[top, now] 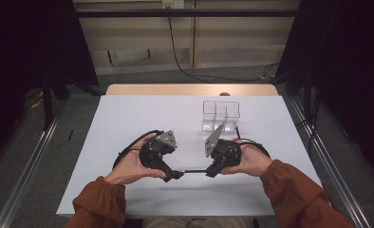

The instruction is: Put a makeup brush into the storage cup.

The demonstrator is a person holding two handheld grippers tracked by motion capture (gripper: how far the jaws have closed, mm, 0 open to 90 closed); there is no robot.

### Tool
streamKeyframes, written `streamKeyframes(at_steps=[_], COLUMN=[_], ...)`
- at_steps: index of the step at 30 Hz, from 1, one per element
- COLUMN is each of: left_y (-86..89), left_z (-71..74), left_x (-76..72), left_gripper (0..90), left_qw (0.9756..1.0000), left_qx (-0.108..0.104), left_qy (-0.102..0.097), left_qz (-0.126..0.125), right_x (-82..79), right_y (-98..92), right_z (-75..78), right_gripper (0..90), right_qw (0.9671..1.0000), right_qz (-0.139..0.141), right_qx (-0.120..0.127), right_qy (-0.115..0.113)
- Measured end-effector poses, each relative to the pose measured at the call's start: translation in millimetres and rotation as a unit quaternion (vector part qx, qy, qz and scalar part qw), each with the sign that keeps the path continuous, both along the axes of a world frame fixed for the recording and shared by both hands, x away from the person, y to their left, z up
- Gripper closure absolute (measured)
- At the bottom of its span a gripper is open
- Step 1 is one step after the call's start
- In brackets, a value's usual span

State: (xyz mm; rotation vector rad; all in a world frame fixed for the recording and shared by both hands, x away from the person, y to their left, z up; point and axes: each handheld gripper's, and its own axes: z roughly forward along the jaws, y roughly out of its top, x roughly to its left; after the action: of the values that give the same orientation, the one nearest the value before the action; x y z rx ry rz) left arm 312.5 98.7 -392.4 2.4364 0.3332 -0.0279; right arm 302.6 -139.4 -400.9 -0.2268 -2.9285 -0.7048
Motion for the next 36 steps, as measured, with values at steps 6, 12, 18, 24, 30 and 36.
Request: streamKeyframes(at_steps=[6,12,18,24,30,36], left_y=[9.0,19.3,27.6,31.3,37.3,39.6], left_z=[-3.4,-2.5,-3.7,-3.6,-7.5,-13.2], left_x=[-1.7,-2.5,-4.6,-12.7,-16.1,-16.4], left_gripper=[5.1,4.5,4.5,4.5,4.5,4.5], left_qw=[0.9999,0.9987,0.9975,0.9969,0.9959,0.9961], left_qx=[-0.011,-0.029,-0.039,-0.046,-0.051,-0.049], left_qy=[-0.002,-0.022,-0.027,-0.028,-0.032,-0.029], left_qz=[0.007,0.036,0.052,0.058,0.067,0.068], right_x=[-2.0,-4.7,-9.3,-13.6,-16.9,-21.9], right_y=[-9.2,-20.5,-33.0,-40.4,-43.3,-46.6], right_z=[-2.1,-2.7,-7.3,-11.4,-17.2,-25.8], right_gripper=[84.0,84.0,83.9,84.0,83.9,83.9], right_qw=[0.9999,0.9992,0.9981,0.9967,0.9941,0.9891], right_qz=[-0.015,-0.034,-0.055,-0.071,-0.087,-0.124], right_qx=[0.008,0.021,0.027,0.040,0.063,0.079], right_qy=[0.000,-0.003,-0.001,-0.006,-0.006,-0.014])
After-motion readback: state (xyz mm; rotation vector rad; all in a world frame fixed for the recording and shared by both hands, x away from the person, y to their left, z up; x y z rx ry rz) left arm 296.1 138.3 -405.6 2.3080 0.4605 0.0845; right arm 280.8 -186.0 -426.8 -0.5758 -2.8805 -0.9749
